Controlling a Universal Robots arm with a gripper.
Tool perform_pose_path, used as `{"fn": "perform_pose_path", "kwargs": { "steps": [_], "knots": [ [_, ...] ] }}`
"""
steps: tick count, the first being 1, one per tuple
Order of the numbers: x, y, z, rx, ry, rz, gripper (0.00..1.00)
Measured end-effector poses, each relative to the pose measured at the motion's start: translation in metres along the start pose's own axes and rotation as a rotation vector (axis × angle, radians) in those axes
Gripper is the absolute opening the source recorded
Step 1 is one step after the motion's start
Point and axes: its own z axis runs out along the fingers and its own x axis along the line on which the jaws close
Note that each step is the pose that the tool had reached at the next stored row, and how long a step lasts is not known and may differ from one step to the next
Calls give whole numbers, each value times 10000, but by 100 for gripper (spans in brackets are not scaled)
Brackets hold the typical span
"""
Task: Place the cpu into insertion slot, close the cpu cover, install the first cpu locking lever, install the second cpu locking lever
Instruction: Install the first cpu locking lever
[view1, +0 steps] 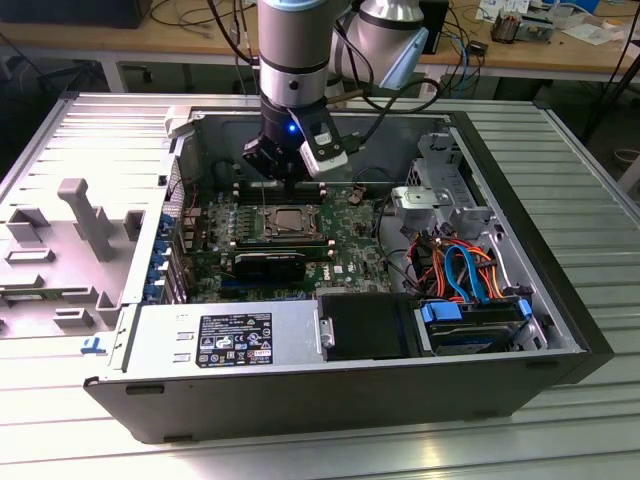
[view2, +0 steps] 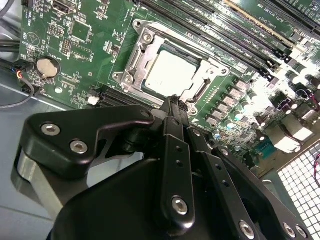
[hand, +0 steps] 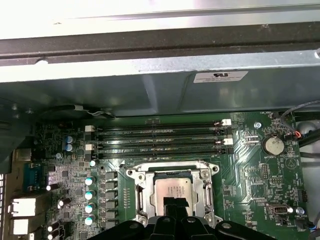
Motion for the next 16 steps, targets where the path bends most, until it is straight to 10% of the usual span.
{"fn": "perform_pose_path", "kwargs": {
  "steps": [16],
  "knots": [
    [152, -7, 1, 2, 0, -1, 11]
  ]
}}
